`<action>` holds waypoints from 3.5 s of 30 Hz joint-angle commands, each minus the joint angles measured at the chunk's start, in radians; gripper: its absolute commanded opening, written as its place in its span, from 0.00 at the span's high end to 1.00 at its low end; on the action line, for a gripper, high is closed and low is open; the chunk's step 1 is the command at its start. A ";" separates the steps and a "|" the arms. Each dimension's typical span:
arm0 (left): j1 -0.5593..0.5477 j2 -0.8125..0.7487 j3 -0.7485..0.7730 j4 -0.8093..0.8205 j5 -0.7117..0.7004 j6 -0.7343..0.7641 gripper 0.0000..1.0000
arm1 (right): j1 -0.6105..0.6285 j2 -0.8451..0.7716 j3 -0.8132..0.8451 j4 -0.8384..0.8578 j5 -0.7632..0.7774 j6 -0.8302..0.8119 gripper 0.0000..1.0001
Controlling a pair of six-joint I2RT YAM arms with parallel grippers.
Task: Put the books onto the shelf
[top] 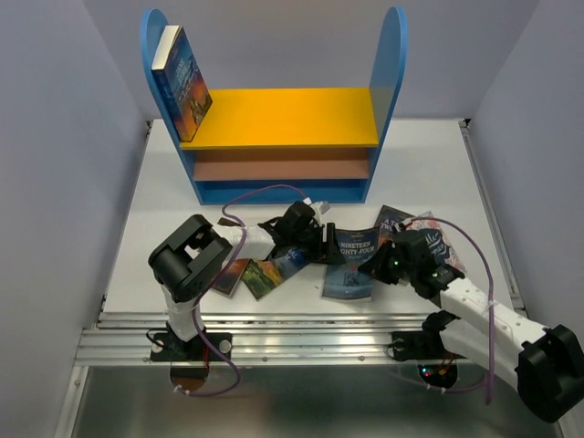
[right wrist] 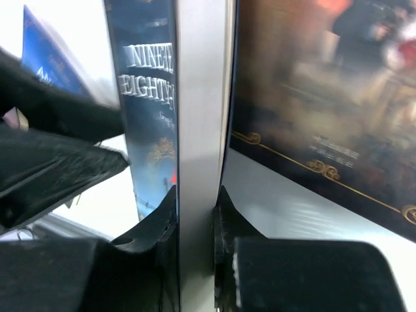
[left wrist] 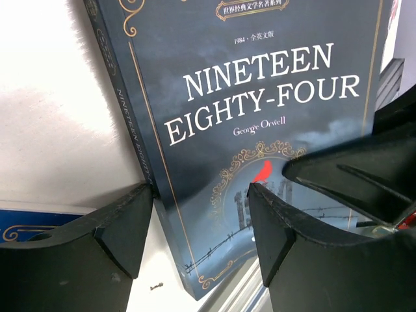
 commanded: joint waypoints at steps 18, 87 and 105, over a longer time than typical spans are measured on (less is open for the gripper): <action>0.116 -0.338 0.097 -0.006 0.093 0.082 0.12 | 0.007 -0.159 0.437 0.049 -0.084 -0.347 0.99; 0.622 -0.460 0.410 0.180 -0.721 0.840 1.00 | 0.007 0.177 0.735 -0.103 0.299 -0.500 0.00; 0.665 -0.455 0.369 0.183 -0.815 0.883 1.00 | 0.007 0.136 0.709 -0.115 0.331 -0.499 0.00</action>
